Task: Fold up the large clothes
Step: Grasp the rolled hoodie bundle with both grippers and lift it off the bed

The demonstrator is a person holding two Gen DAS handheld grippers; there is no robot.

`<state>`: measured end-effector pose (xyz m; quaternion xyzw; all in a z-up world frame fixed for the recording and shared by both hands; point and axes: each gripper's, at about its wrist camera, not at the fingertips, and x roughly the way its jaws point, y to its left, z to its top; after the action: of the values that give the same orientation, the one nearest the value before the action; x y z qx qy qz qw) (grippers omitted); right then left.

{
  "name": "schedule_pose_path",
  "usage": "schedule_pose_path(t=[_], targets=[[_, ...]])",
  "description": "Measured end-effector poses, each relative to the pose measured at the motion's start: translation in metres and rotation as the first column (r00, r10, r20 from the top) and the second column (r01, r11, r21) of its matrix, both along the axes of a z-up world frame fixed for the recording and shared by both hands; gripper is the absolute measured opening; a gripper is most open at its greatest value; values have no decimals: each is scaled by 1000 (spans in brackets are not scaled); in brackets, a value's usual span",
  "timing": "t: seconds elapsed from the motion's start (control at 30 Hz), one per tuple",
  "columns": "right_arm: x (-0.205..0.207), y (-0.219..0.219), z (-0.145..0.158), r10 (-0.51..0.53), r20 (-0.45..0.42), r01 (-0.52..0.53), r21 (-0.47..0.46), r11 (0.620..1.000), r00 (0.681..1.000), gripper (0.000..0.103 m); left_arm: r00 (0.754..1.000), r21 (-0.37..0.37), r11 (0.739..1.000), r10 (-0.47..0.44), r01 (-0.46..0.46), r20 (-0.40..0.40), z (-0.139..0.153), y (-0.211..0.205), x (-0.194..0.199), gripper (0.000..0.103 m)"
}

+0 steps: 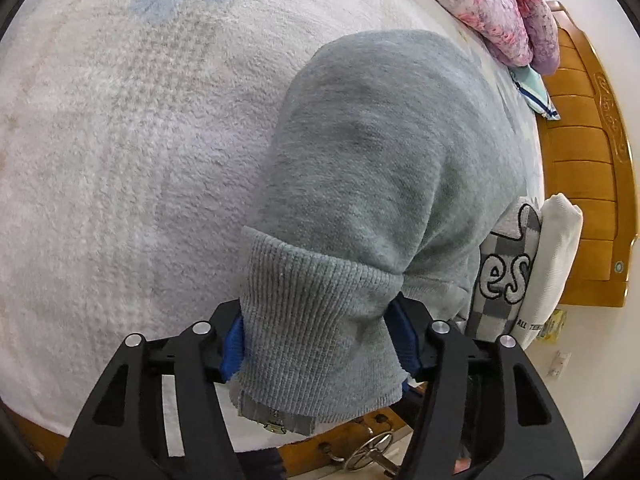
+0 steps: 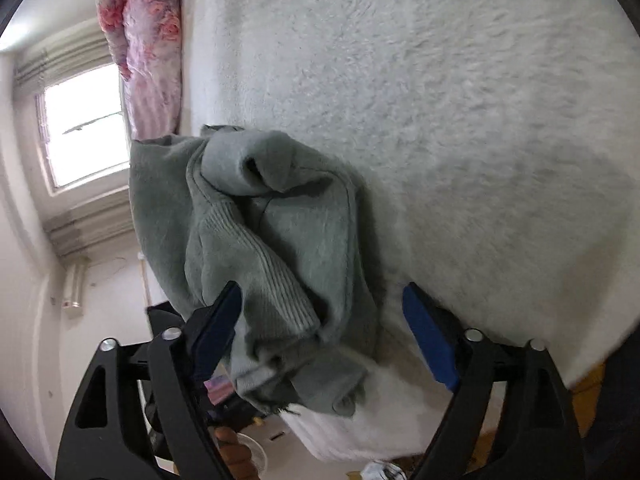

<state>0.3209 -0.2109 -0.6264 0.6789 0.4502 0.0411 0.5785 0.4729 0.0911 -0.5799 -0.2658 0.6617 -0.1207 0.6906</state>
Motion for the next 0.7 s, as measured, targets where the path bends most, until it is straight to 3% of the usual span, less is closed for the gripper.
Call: schedule_pose_path(t=[0.27, 0.37, 0.43, 0.47, 0.5, 0.6, 0.7], targets=[[32, 21, 7, 18, 32, -17, -38, 999, 999, 85, 1000, -36, 999, 3, -3, -7, -5, 5, -3, 75], [37, 26, 10, 28, 31, -26, -64, 998, 999, 83, 1000, -50, 999, -4, 3, -8, -8, 9, -3, 75], [39, 27, 12, 38, 19, -37, -87, 996, 999, 72, 1000, -38, 999, -10, 10, 3, -5, 7, -3, 68], [41, 28, 19, 46, 50, -42, -86, 995, 998, 51, 1000, -26, 999, -18, 18, 15, -1, 5, -3, 63], [42, 29, 23, 52, 52, -46, -98, 994, 997, 45, 999, -23, 1000, -20, 21, 28, 2, 4, -3, 61], [46, 26, 47, 100, 75, -87, -162, 983, 992, 34, 999, -62, 998, -3, 6, 40, 13, 7, -3, 54], [47, 25, 86, 138, 136, -104, -232, 967, 981, 30, 996, -82, 997, -3, 10, 92, 38, 9, -1, 50]])
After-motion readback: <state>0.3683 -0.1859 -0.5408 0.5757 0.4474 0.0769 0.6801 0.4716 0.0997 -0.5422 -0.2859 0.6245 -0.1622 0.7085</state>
